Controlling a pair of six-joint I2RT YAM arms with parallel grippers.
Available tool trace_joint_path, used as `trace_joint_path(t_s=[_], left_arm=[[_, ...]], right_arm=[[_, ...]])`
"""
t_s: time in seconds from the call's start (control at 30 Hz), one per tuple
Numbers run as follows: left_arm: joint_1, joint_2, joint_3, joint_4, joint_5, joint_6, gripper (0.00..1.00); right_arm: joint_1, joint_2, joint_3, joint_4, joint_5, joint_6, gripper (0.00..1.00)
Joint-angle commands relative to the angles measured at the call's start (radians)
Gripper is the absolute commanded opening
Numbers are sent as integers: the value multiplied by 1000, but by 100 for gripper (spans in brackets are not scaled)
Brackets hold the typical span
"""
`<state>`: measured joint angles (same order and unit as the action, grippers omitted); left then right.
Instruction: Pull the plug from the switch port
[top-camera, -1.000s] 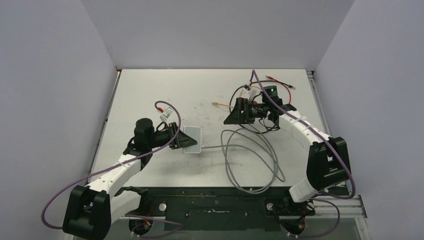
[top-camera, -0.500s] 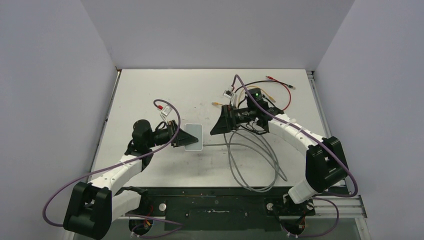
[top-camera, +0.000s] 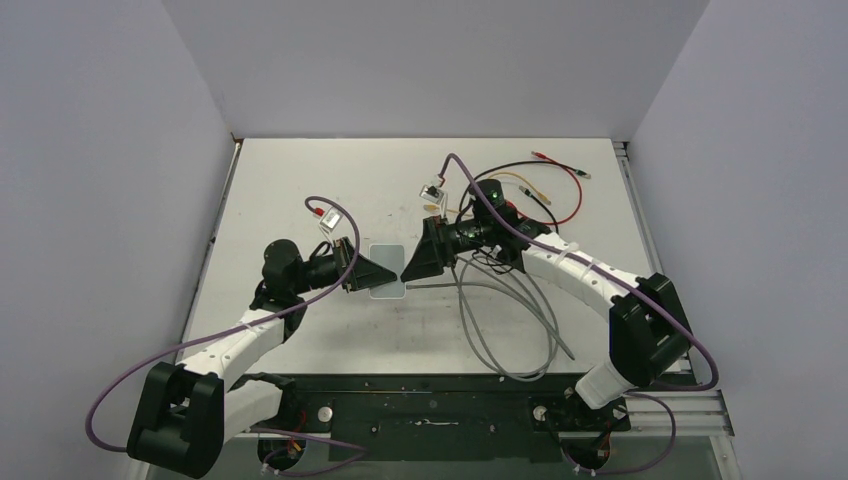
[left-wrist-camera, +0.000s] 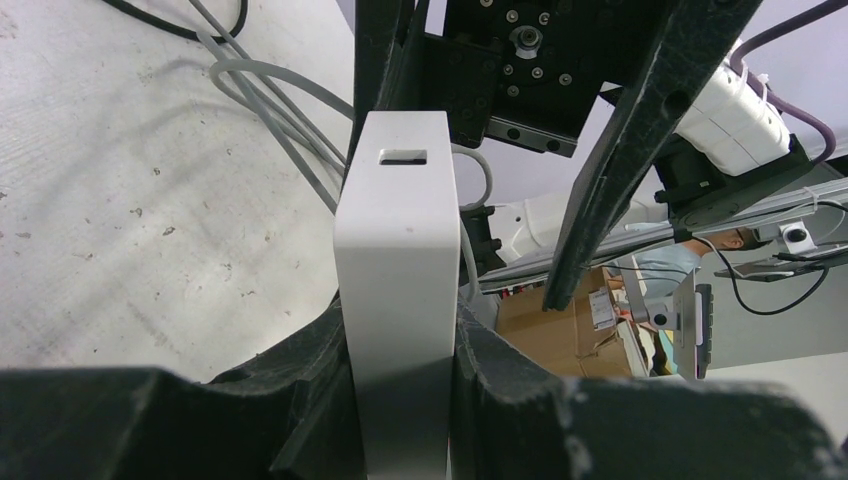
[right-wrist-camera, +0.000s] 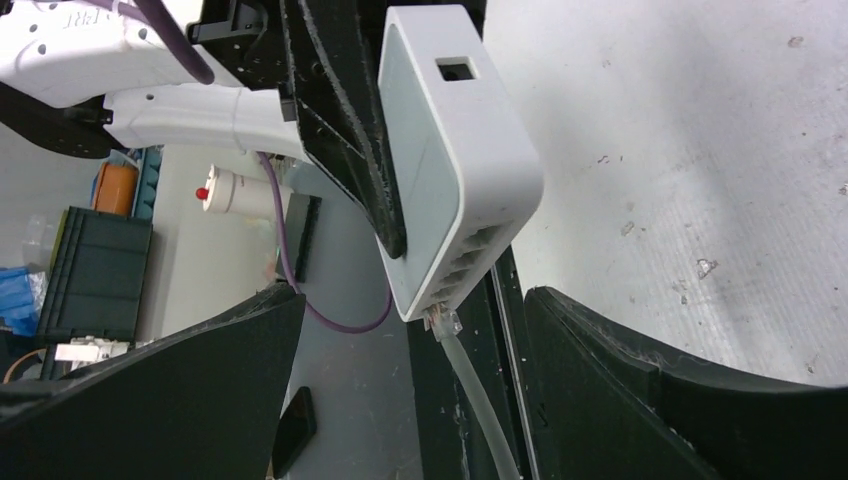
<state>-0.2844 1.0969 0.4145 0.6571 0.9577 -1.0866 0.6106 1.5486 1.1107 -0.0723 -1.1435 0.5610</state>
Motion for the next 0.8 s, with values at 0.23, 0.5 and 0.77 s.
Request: trace_joint_path(t_s=[0.23, 0.5, 0.77], left_arm=[[7, -18, 16, 99, 14, -21, 0], [7, -21, 14, 101, 14, -22, 0], [8, -28, 11, 100, 9, -24, 0]], right_arm=[[9, -24, -34, 104, -42, 20, 89], [11, -12, -45, 99, -60, 26, 79], [12, -21, -79, 92, -66, 13, 80]])
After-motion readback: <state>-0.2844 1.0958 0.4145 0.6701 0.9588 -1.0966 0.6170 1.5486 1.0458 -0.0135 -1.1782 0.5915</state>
